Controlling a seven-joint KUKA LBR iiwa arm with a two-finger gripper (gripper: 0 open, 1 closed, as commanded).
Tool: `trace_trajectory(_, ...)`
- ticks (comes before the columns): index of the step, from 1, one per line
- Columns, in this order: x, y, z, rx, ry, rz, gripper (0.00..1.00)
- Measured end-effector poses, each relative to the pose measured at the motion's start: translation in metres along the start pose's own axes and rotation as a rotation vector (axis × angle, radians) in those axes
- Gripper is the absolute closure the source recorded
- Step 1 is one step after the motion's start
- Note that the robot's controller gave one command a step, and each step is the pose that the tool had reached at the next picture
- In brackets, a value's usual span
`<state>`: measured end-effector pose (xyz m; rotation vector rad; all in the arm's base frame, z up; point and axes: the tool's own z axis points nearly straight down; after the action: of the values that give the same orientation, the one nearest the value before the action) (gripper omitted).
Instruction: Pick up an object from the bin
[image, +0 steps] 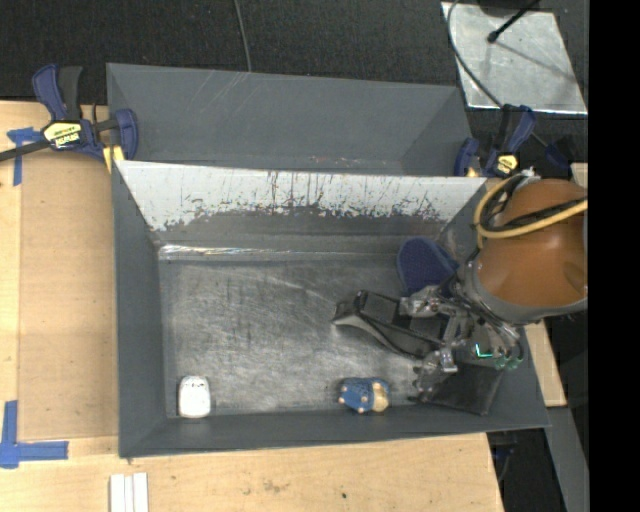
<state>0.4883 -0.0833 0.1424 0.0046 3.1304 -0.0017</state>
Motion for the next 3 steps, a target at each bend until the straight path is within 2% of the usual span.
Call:
trace_trajectory(1,-0.014,0.002,0.017,0.002,0.005,0.077,0.0)
trace_trajectory(2,-0.001,0.016,0.024,0.002,-0.003,0.129,0.0)
trace_trajectory(3,-0.004,0.053,0.028,0.001,-0.002,0.393,0.0)
